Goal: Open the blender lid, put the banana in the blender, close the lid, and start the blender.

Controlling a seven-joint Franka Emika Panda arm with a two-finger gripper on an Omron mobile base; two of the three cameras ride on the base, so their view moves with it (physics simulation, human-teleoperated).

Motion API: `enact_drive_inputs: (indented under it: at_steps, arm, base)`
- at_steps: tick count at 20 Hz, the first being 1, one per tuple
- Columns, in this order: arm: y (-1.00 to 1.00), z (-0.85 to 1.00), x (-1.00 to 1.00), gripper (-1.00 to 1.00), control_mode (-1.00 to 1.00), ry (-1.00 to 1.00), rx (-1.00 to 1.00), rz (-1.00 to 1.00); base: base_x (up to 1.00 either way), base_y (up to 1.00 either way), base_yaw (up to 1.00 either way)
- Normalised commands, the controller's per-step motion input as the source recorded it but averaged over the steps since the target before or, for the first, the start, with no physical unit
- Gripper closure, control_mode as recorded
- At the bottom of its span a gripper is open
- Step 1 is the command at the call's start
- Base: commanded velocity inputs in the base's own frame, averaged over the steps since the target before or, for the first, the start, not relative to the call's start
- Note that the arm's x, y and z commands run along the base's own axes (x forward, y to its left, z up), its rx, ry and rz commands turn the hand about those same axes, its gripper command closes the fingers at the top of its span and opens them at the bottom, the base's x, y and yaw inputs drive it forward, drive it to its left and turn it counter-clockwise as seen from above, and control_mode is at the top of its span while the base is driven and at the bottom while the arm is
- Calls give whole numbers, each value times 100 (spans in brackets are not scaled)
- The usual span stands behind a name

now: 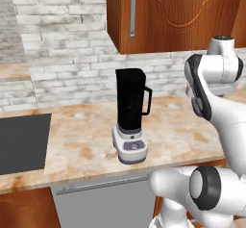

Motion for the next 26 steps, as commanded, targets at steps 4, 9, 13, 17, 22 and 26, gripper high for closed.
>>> enact_drive_inputs:
  at_steps: [4,9,13,17,22,26]
  arm:
    - [35,100,-25,100,-100,0,-7,0]
    - [40,87,-20,100,-100,-2,-2,0]
    - [76,15,-7,100,-100,-14,0,6]
    - [62,26,-4,100,-100,-16,0,7]
    - [50,44,0,100,-100,-15,0,7]
    - [52,30,17,100,-100,-3,0,10]
  base:
    - [0,0,0]
    - [0,0,0]
    - [0,0,0]
    - [0,0,0]
    - [0,0,0]
    - [0,0,0]
